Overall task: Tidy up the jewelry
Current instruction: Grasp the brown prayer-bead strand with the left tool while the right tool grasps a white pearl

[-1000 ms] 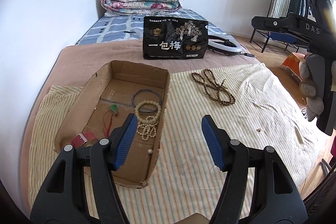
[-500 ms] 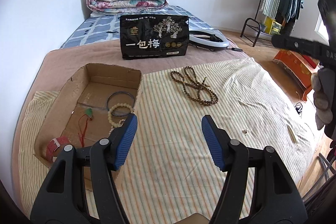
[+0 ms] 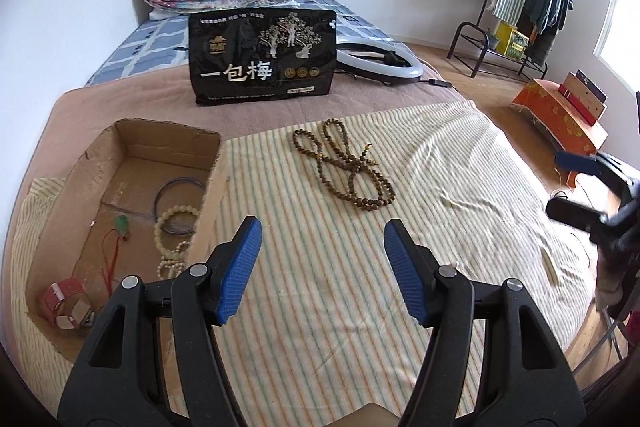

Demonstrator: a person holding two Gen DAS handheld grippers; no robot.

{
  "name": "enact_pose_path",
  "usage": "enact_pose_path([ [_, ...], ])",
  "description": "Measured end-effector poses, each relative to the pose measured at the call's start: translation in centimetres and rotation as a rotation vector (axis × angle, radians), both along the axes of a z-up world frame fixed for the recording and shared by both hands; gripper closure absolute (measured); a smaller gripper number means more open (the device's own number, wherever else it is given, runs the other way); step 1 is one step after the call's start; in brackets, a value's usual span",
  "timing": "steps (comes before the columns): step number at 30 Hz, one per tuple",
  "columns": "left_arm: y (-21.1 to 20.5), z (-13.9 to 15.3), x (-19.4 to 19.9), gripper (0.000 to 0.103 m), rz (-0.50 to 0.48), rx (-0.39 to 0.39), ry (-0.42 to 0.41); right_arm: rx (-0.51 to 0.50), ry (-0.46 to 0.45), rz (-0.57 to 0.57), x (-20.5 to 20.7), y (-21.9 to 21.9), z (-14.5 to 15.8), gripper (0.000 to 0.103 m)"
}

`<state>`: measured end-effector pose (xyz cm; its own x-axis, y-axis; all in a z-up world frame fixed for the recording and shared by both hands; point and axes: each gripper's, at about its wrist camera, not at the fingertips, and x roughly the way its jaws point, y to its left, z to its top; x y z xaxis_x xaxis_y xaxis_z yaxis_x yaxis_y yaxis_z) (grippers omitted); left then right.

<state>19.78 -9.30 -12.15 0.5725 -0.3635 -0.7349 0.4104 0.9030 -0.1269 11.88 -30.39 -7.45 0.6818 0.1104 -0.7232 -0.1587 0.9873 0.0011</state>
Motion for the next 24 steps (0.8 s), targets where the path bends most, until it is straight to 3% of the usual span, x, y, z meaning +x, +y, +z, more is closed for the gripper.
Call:
enact_pose_path([
  [7, -1.8, -2.3, 2.3, 0.038, 0.016, -0.030, 0.087, 0.014, 0.059, 0.020, -1.3, -0.3, -3.4, 0.005],
  [17, -4.9, -5.8, 6.5, 0.037, 0.046, -0.058, 0.203, 0.039, 0.166, 0.063, -1.4, 0.0, -8.8, 0.027],
  [24, -5.6, -7.6, 10.7, 0.037, 0.113, -0.128, 0.295, 0.050, 0.179, 0.065, -1.2, -0.3, -10.3, 0.030],
])
